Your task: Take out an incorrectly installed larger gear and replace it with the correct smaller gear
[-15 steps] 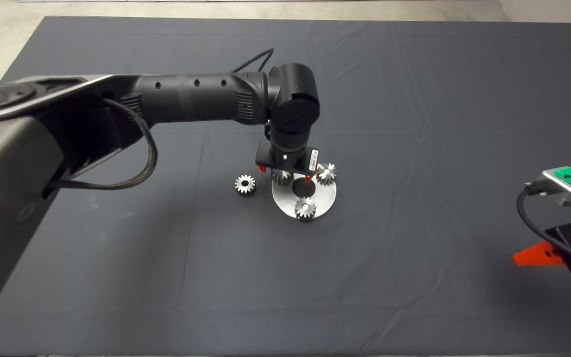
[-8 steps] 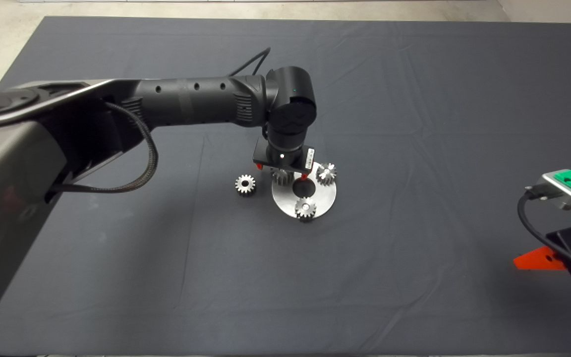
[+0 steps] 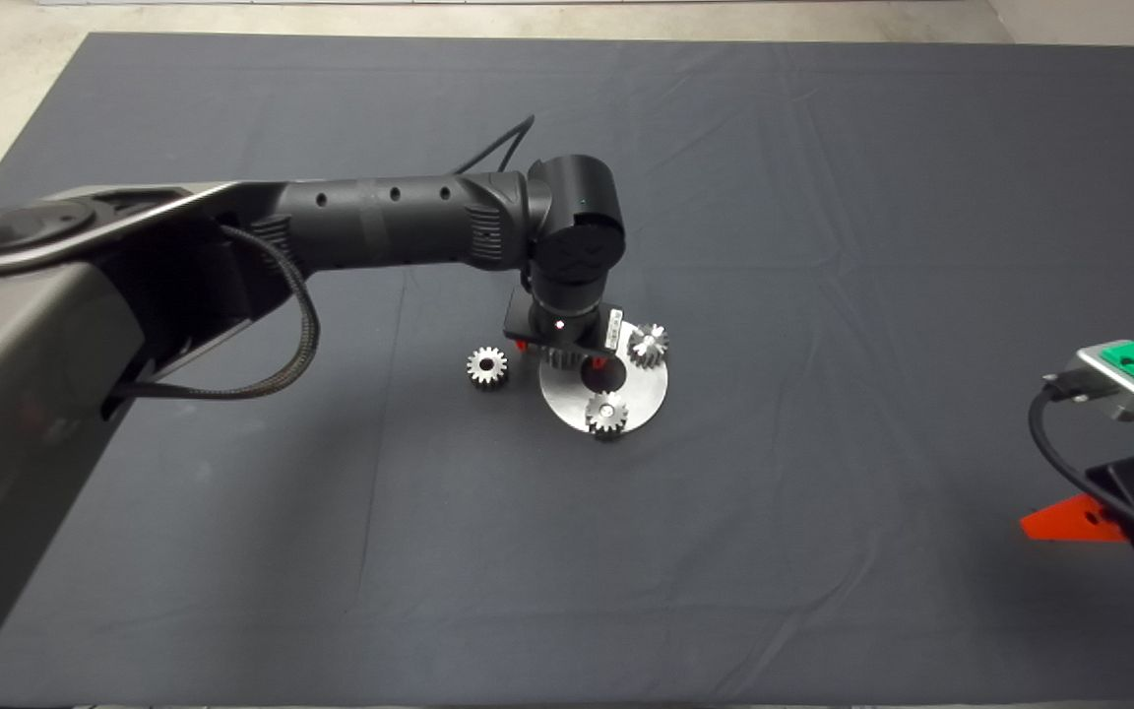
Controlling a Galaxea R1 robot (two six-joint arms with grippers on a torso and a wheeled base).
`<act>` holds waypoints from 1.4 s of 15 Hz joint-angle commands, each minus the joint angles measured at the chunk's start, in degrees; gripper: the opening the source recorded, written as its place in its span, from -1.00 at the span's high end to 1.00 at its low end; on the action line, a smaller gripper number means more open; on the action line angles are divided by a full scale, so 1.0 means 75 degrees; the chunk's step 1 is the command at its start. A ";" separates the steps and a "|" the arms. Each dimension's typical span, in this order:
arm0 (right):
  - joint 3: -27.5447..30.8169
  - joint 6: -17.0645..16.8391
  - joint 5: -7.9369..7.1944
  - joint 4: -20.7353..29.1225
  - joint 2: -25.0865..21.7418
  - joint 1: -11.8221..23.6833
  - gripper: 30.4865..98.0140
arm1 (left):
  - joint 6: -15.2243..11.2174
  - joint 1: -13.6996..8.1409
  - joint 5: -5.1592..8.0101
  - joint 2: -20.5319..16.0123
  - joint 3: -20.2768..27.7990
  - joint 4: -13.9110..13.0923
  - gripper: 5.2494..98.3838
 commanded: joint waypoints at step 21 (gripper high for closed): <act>0.0099 0.0559 -0.0732 0.0185 0.0864 -0.0359 0.02 | 0.0165 -0.0118 0.0675 0.0009 -0.0102 0.0251 -0.02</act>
